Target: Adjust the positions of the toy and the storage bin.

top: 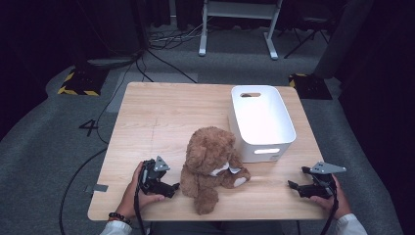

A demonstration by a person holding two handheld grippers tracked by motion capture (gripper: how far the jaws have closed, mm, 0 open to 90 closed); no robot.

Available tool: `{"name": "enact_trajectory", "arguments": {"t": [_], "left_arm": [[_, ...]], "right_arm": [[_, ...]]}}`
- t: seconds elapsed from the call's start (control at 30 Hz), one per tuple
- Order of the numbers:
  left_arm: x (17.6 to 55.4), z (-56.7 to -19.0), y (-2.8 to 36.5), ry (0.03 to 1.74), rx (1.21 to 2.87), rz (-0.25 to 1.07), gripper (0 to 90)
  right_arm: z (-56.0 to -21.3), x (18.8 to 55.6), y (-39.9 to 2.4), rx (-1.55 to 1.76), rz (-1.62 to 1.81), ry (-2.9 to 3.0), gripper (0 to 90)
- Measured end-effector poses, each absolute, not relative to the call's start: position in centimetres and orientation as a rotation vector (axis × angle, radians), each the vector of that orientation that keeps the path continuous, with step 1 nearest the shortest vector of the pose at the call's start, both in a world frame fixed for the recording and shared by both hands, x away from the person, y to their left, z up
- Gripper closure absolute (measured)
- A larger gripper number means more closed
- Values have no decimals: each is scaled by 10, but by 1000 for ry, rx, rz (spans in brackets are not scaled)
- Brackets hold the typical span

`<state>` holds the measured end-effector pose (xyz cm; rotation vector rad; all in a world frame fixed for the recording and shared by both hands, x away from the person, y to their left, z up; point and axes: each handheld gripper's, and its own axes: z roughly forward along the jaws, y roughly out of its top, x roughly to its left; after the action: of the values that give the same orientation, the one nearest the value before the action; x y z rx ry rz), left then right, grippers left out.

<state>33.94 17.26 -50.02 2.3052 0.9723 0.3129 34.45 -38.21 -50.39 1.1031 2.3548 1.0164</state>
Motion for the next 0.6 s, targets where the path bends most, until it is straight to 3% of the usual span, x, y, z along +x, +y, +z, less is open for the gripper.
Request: {"name": "enact_trajectory", "arguments": {"t": [0.1,0.13,0.23,0.6], "left_arm": [[339,-499,173,958,2303,307,33],[339,-499,173,954,2297,303,98],[336,-497,173,951,2291,308,176],[333,-484,182,924,2250,312,172]], "right_arm": [[-504,345,-382,1103,1016,2355,119],[-504,345,-382,1103,1015,2355,119],[-504,345,-382,1103,1016,2355,119],[-504,344,-382,1108,1017,2351,120]]}}
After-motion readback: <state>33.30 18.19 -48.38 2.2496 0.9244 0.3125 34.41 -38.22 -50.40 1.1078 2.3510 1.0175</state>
